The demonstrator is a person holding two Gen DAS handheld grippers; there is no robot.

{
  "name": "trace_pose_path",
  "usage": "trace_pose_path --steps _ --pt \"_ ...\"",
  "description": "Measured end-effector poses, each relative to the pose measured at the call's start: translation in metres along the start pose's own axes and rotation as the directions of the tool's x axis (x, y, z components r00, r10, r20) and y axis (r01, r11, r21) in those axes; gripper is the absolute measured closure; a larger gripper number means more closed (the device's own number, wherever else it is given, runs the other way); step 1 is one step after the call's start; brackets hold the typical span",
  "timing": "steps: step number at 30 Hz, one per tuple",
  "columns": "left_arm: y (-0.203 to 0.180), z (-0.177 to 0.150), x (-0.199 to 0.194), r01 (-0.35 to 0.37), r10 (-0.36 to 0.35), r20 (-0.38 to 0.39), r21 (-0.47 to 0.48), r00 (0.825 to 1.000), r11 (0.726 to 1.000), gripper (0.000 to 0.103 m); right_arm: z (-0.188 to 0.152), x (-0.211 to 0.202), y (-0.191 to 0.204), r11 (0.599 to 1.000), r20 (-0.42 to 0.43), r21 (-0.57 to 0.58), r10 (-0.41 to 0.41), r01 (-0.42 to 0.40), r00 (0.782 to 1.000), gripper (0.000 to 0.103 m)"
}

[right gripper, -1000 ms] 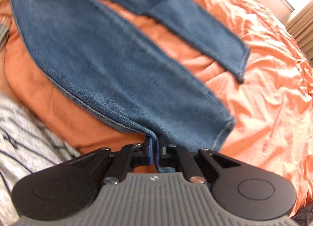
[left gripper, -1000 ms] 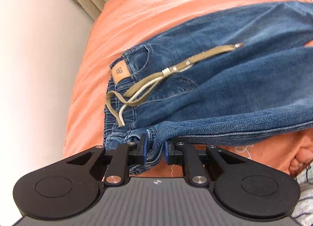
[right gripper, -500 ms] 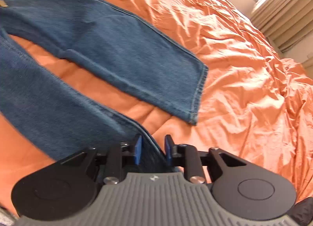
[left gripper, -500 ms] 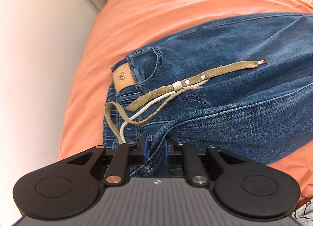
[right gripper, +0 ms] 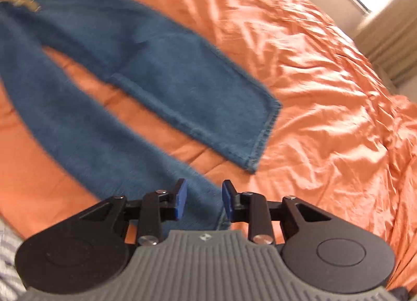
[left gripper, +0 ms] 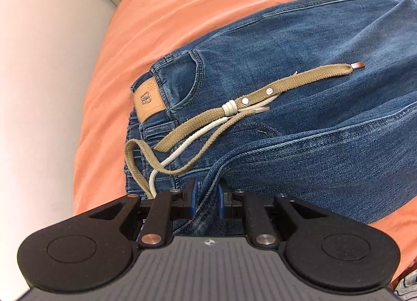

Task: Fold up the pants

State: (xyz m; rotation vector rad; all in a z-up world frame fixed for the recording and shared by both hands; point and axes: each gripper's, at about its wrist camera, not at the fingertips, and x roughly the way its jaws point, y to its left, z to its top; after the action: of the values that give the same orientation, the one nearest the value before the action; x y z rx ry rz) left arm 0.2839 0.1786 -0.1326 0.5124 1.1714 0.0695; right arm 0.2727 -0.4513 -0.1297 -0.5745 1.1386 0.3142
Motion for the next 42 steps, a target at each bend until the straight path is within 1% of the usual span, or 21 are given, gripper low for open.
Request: trace_pose_path --steps 2,5,8,11,12,16,17,20,21,22,23,24,26,27,28,30,34,37,42 --pt "-0.001 0.001 0.003 -0.003 0.003 -0.007 0.006 1.000 1.000 0.086 -0.004 0.007 0.013 0.997 -0.016 -0.081 0.002 -0.003 1.000 0.068" --pt "-0.003 0.001 0.004 -0.009 0.010 -0.012 0.013 1.000 1.000 0.086 -0.005 0.028 0.021 0.988 -0.046 -0.155 0.001 -0.008 0.999 0.066" --pt "-0.004 0.001 0.005 -0.012 0.012 -0.019 0.012 1.000 1.000 0.086 0.009 0.048 0.017 0.978 -0.060 -0.203 0.036 -0.048 0.998 0.064" --pt "-0.005 0.000 0.005 -0.017 0.017 -0.024 0.017 1.000 1.000 0.086 0.027 0.070 0.012 0.960 -0.102 -0.263 0.072 -0.097 0.992 0.063" --pt "-0.005 0.000 0.006 -0.019 0.020 -0.026 0.021 0.999 1.000 0.086 0.033 0.078 0.011 0.951 -0.130 -0.279 0.101 -0.134 0.986 0.063" --pt "-0.005 0.000 0.008 -0.018 0.019 -0.036 0.020 0.999 1.000 0.086 0.048 0.108 0.006 0.919 -0.229 -0.316 0.168 -0.236 0.959 0.061" --pt "-0.005 0.000 0.009 -0.016 0.016 -0.038 0.016 0.999 1.000 0.086 0.050 0.114 0.003 0.915 -0.250 -0.308 0.185 -0.259 0.950 0.059" --pt "-0.004 0.000 0.012 -0.009 0.009 -0.048 0.007 0.999 1.000 0.086 0.054 0.129 -0.006 0.910 -0.290 -0.262 0.243 -0.321 0.925 0.058" --pt "-0.004 0.000 0.013 -0.009 0.009 -0.051 0.008 0.999 1.000 0.086 0.053 0.131 -0.009 0.908 -0.298 -0.241 0.267 -0.343 0.917 0.059" --pt "-0.005 0.001 0.014 -0.011 0.011 -0.053 0.012 0.999 1.000 0.086 0.053 0.130 -0.010 0.905 -0.301 -0.231 0.283 -0.358 0.911 0.067" --pt "-0.006 0.001 0.014 -0.012 0.013 -0.054 0.016 0.998 1.000 0.086 0.051 0.127 -0.009 0.902 -0.295 -0.238 0.286 -0.360 0.912 0.079" --pt "-0.006 0.000 0.014 -0.014 0.015 -0.053 0.019 0.998 1.000 0.086 0.049 0.121 -0.008 0.900 -0.285 -0.262 0.273 -0.348 0.919 0.090" --pt "-0.005 0.000 0.013 -0.011 0.012 -0.051 0.013 0.999 1.000 0.086 0.042 0.106 -0.004 0.901 -0.255 -0.303 0.238 -0.311 0.937 0.096" --pt "-0.005 -0.001 0.013 -0.010 0.010 -0.047 0.007 0.999 1.000 0.086 0.038 0.096 -0.003 0.903 -0.234 -0.311 0.228 -0.295 0.945 0.100" --pt "-0.004 -0.002 0.012 -0.008 0.008 -0.044 0.002 0.999 1.000 0.085 0.035 0.087 -0.003 0.907 -0.216 -0.317 0.215 -0.277 0.952 0.102" --pt "-0.003 -0.005 0.010 -0.006 0.005 -0.032 -0.010 0.999 1.000 0.085 0.027 0.060 -0.004 0.920 -0.161 -0.315 0.191 -0.233 0.968 0.103" --pt "0.001 -0.015 0.000 -0.002 0.002 0.004 -0.038 1.000 0.999 0.085 0.011 0.008 0.006 0.942 -0.069 -0.307 0.123 -0.138 0.990 0.103" --pt "0.007 -0.028 -0.014 0.001 0.003 0.042 -0.084 0.999 0.996 0.086 -0.001 -0.026 0.009 0.957 -0.012 -0.276 0.090 -0.090 0.996 0.103" --pt "0.027 -0.054 -0.047 0.049 -0.020 0.138 -0.206 0.990 0.977 0.087 -0.026 -0.071 0.014 0.975 0.096 -0.220 0.031 -0.009 0.995 0.103"
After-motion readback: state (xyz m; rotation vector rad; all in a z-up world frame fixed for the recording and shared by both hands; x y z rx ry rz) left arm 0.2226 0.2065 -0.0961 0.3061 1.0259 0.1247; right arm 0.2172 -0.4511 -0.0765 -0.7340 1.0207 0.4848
